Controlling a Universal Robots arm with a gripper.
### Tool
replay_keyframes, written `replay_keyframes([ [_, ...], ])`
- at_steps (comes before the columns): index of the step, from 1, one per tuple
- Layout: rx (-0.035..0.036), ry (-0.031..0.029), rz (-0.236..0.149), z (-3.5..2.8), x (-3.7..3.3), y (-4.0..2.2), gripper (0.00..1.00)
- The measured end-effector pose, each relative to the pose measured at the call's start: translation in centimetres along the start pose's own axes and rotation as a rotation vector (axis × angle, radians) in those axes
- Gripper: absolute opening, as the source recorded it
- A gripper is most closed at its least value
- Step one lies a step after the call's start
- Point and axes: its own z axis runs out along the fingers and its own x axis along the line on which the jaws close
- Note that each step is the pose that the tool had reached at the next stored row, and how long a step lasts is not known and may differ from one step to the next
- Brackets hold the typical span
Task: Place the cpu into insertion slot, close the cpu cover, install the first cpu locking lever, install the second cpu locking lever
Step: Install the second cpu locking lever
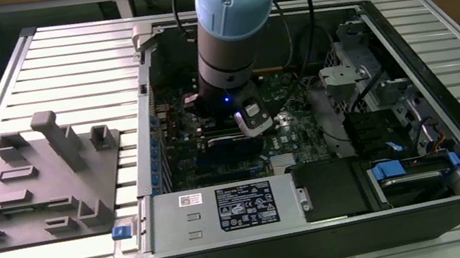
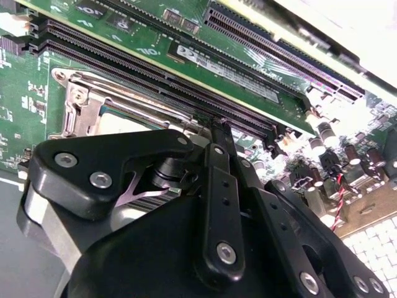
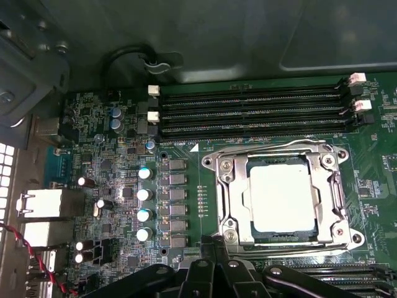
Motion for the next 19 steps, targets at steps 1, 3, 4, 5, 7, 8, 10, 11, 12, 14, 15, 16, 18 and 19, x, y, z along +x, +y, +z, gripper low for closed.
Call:
replay_keyframes([
  [1, 0.0, 0.0, 0.0, 0.0, 0.0, 0.0, 0.11],
  [3, 0.0, 0.0, 0.0, 0.0, 0.0, 0.0, 0.11],
  [4, 0.0, 0.0, 0.0, 0.0, 0.0, 0.0, 0.11],
  [5, 0.0001, 0.0, 0.0, 0.0, 0.0, 0.0, 0.11],
  [7, 0.0001, 0.0001, 0.0, 0.03, 0.0, -0.01, 0.11],
  [8, 0.0002, 0.0001, 0.0, 0.03, 0.0, -0.01, 0.11],
  [10, -0.0003, 0.0001, 0.0, 0.04, 0.0, -0.01, 0.11],
  [11, -0.0007, 0.0001, 0.0, 0.04, 0.0, -0.01, 0.11],
  [12, -0.0011, 0.0, 0.0, 0.05, 0.0, -0.01, 0.11],
  [14, -0.0015, 0.0, 0.0, 0.04, 0.0, -0.01, 0.11],
  [15, -0.0016, -0.0001, 0.0, 0.02, 0.01, 0.0, 0.11],
  [16, -0.0018, -0.0001, 0.0, 0.01, 0.02, 0.0, 0.11],
  [18, -0.002, -0.0002, 0.0, -0.03, 0.07, 0.02, 0.11],
  [19, -0.0022, -0.0001, 0.0, -0.06, 0.11, 0.02, 0.11],
])
